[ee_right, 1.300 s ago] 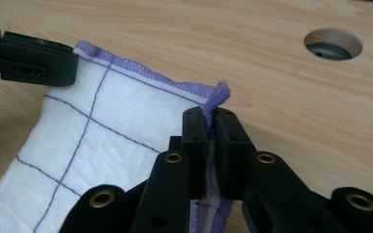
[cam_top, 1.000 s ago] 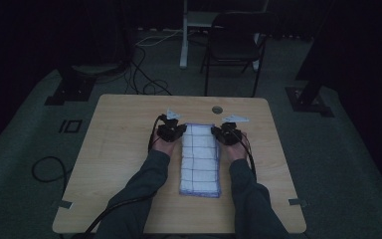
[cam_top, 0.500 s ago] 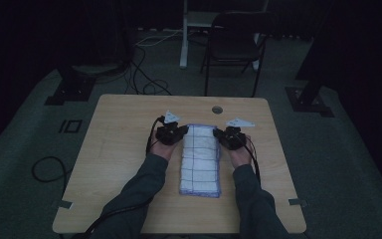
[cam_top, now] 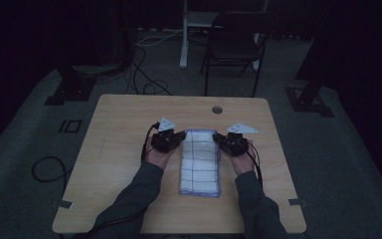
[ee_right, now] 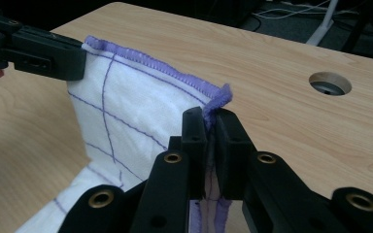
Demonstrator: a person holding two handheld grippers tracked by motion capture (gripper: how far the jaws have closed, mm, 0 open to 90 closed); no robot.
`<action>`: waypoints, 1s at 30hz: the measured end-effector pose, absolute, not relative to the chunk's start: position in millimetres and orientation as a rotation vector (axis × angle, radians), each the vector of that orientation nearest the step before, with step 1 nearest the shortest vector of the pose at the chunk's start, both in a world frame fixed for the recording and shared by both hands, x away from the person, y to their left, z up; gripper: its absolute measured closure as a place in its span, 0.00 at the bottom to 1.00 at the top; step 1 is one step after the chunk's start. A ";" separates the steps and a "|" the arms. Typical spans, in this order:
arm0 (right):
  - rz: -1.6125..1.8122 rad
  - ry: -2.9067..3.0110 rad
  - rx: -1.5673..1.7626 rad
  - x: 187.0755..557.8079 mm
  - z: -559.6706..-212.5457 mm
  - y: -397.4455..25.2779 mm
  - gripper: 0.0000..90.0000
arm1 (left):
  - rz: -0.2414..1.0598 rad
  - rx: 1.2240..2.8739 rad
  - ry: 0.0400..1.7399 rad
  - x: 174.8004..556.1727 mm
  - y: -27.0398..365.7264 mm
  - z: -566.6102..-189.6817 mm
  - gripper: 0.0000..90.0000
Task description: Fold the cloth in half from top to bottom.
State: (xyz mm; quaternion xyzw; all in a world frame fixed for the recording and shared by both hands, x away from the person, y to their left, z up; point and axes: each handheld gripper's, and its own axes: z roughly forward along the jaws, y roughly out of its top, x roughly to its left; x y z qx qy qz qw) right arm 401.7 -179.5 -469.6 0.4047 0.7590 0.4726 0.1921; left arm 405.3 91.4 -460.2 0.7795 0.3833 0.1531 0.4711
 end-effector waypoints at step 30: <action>1.356 2.175 1.106 353.8 -484.2 -184.3 0.94 | 0.323 1.895 0.889 351.7 98.5 -475.4 0.95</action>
